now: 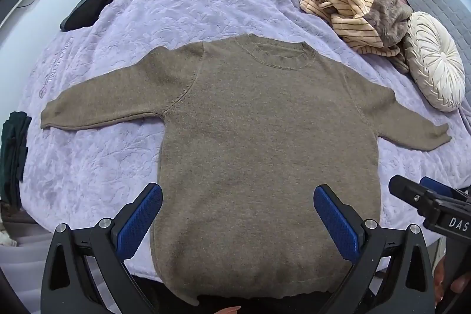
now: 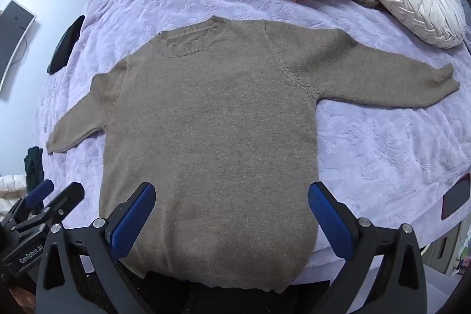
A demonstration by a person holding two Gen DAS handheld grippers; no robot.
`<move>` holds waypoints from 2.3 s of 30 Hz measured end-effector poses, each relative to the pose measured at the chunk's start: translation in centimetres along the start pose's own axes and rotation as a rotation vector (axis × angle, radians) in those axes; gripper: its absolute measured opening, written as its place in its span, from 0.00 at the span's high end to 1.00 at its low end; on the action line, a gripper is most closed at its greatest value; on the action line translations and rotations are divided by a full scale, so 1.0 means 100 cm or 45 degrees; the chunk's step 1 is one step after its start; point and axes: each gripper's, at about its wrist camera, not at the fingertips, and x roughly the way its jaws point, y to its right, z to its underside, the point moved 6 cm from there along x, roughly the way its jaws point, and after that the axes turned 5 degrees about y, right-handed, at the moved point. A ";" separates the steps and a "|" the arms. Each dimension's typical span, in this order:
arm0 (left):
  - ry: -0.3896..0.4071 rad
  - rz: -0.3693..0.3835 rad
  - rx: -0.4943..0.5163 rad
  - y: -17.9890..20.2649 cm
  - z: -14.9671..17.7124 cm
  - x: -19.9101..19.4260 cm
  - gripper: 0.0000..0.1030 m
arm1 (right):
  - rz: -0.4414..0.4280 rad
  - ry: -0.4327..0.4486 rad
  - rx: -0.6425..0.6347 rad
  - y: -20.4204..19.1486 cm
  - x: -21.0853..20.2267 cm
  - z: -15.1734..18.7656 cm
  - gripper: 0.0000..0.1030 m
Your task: Fold small clothes
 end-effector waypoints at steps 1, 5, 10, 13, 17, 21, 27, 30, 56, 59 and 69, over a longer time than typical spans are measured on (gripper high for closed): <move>-0.004 -0.020 -0.017 0.009 -0.002 -0.001 0.00 | 0.006 -0.002 -0.016 -0.001 -0.001 0.000 0.00; -0.012 -0.034 -0.016 0.008 -0.002 -0.003 0.00 | 0.029 -0.010 -0.065 -0.009 -0.002 -0.005 0.00; -0.013 -0.076 -0.014 0.014 -0.006 -0.004 0.00 | 0.034 -0.020 -0.051 -0.005 -0.002 -0.009 0.00; -0.025 -0.076 -0.012 0.016 -0.005 -0.004 0.00 | 0.028 -0.034 -0.042 -0.002 0.000 -0.008 0.00; -0.028 -0.083 -0.004 0.020 -0.007 -0.004 0.00 | 0.030 -0.045 -0.049 0.002 0.002 -0.007 0.00; -0.032 -0.097 0.005 0.023 -0.009 -0.003 0.00 | 0.019 -0.061 -0.044 0.006 0.006 -0.008 0.00; -0.049 -0.112 -0.001 0.025 -0.014 0.000 0.00 | 0.008 -0.076 -0.036 0.009 0.012 -0.009 0.00; -0.058 -0.155 0.003 0.024 -0.016 0.002 0.00 | 0.005 -0.078 -0.036 0.009 0.014 -0.012 0.00; -0.124 -0.083 0.010 0.032 -0.020 0.017 0.00 | 0.002 -0.129 -0.026 0.009 0.028 -0.025 0.00; -0.123 -0.086 0.004 0.031 -0.020 0.017 0.00 | 0.003 -0.130 -0.028 0.009 0.028 -0.025 0.00; -0.120 -0.093 0.003 0.029 -0.020 0.016 0.00 | 0.007 -0.127 -0.025 0.011 0.028 -0.024 0.00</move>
